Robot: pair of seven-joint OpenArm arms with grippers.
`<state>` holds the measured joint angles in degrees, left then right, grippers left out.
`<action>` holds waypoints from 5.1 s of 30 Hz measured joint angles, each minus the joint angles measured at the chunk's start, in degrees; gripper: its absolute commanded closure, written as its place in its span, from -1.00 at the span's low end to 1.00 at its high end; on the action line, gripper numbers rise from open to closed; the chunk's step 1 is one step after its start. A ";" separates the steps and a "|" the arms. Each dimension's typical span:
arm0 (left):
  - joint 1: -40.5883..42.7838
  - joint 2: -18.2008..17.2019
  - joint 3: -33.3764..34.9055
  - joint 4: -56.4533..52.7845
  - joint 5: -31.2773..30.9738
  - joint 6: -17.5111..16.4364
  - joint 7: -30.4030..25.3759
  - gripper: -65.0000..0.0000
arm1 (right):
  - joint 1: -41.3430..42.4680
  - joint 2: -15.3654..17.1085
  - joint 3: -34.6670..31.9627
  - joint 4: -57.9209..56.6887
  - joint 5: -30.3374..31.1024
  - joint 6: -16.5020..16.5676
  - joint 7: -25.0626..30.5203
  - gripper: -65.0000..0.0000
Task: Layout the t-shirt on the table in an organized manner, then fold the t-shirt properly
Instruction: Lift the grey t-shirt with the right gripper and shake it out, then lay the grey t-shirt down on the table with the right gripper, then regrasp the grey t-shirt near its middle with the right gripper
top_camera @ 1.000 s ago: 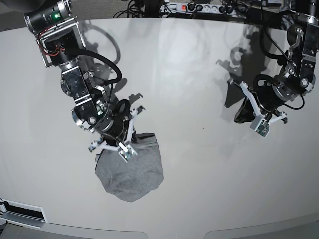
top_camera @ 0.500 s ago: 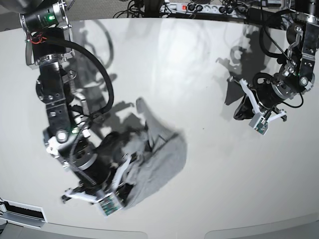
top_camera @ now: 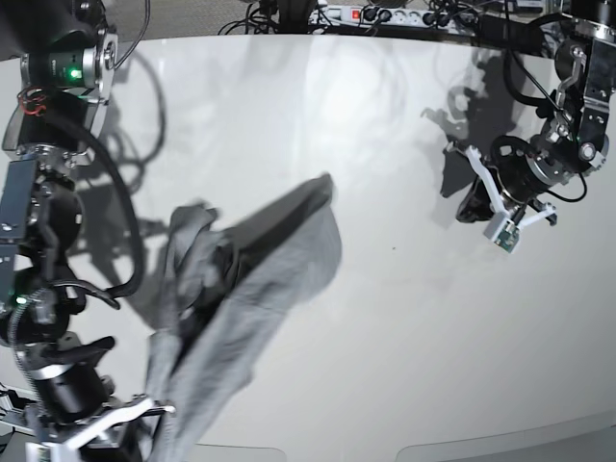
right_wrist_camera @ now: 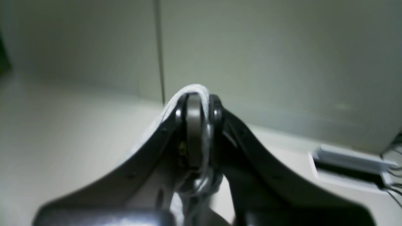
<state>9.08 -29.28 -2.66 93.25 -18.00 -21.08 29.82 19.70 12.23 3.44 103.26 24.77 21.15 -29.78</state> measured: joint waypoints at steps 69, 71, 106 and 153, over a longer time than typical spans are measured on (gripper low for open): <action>0.76 1.55 0.04 0.00 0.02 -0.17 0.02 1.00 | 4.00 12.83 6.95 -1.66 14.29 18.82 -20.15 1.00; 0.76 1.53 0.04 0.00 0.02 -0.17 0.02 1.00 | 1.90 12.52 6.62 -2.56 14.47 18.95 -20.04 1.00; 0.98 1.46 -0.02 0.00 7.56 -0.20 1.29 1.00 | -0.98 22.56 8.00 -2.80 37.53 18.80 -51.60 1.00; 1.07 1.51 -0.02 0.00 7.50 0.00 1.11 1.00 | -10.78 0.07 -32.81 -11.78 -15.17 1.27 -11.87 -0.61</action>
<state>10.15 -27.77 -2.68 93.25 -10.50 -21.08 30.94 8.93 12.29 -29.36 91.48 9.61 22.41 -41.65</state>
